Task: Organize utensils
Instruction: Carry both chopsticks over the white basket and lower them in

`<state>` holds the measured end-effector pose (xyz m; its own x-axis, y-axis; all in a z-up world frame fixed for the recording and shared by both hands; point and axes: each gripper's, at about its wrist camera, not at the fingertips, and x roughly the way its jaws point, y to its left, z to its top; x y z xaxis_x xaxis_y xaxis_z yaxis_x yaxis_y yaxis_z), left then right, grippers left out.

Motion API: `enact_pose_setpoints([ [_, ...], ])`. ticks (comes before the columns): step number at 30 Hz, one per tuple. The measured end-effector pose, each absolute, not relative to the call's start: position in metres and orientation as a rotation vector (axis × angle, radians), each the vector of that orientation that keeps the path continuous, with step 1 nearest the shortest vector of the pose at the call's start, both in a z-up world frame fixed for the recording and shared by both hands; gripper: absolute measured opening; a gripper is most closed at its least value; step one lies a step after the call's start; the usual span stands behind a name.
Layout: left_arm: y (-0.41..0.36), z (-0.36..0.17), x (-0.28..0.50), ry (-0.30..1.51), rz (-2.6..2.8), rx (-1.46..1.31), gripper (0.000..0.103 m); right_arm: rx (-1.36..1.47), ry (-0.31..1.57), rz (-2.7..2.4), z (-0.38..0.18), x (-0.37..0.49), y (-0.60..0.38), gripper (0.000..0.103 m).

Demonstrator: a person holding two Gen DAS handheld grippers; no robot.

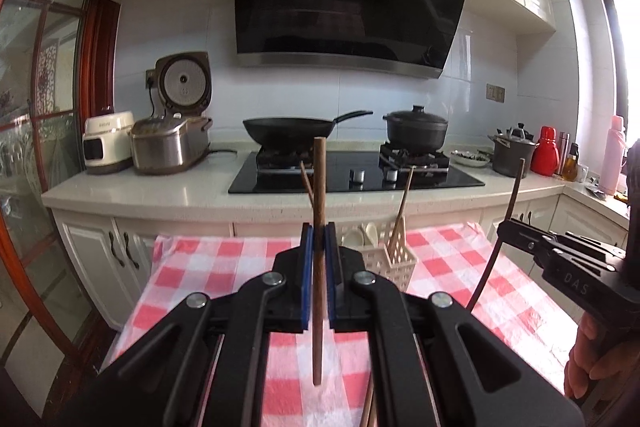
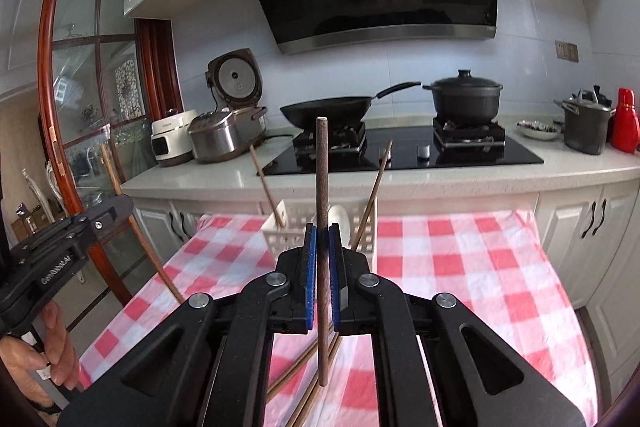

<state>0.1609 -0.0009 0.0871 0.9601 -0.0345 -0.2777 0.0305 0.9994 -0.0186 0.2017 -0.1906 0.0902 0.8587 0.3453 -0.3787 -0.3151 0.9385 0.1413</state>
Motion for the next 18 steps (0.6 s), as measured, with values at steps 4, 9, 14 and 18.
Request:
enact_pose_setpoints([
  [4, -0.005, 0.118, 0.187, 0.252, -0.05, -0.006, 0.006, 0.067, 0.376, 0.325, 0.11, 0.228, -0.192, 0.006],
  [9, -0.007, 0.161, 0.227, 0.209, -0.057, -0.022, 0.006, 0.064, 0.336, 0.313, 0.131, 0.263, -0.187, 0.006],
  [14, -0.009, 0.196, 0.273, 0.173, -0.06, -0.041, 0.006, 0.058, 0.301, 0.313, 0.152, 0.303, -0.18, 0.006],
  [18, -0.008, 0.197, 0.306, 0.179, -0.061, -0.063, 0.006, 0.046, 0.3, 0.315, 0.147, 0.334, -0.172, 0.006],
])
